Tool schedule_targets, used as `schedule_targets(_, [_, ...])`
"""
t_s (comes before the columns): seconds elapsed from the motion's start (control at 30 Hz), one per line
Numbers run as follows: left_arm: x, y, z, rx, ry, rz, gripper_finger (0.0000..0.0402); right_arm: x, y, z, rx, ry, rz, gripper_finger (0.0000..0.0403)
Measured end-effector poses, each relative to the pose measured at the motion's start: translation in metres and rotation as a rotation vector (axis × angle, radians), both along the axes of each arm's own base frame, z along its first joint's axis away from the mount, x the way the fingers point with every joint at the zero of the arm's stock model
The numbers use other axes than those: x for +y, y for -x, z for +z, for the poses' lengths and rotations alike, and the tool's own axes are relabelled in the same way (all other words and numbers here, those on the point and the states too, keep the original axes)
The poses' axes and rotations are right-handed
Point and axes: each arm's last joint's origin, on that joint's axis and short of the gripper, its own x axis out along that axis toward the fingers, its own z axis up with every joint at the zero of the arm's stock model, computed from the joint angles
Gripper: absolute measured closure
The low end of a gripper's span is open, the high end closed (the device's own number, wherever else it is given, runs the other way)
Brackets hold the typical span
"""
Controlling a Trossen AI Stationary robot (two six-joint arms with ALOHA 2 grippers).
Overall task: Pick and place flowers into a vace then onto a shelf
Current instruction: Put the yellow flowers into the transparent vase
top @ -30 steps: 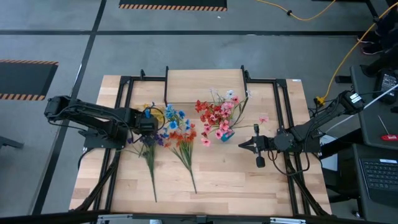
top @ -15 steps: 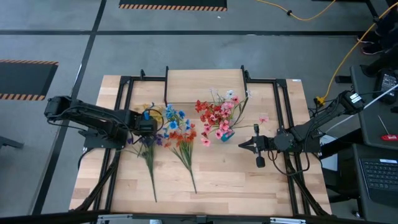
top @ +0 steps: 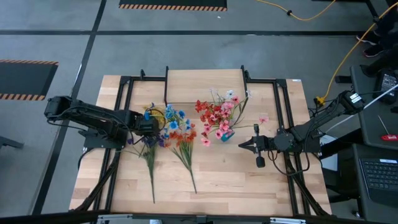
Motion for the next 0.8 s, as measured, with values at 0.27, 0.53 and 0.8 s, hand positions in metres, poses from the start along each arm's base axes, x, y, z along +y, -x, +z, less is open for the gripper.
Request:
schedule_targets(0.27, [0.0003,0.0002,-0.0001,0.002,-0.012,0.003,0.0217,0.0000,0.0000,0.0000,0.000,0.000,0.000,0.0389])
schedule_targets(0.53, [0.0015,0.0005,0.0001,0.002,-0.051,0.019,0.0217,0.0000,0.0000,0.0000,0.000,0.000,0.000,0.0389])
schedule_targets(0.8, [0.0024,0.0088,-0.0010,0.076,-0.075,0.076,0.0217,0.0000,0.0000,0.0000,0.000,0.000,0.000,0.0389])
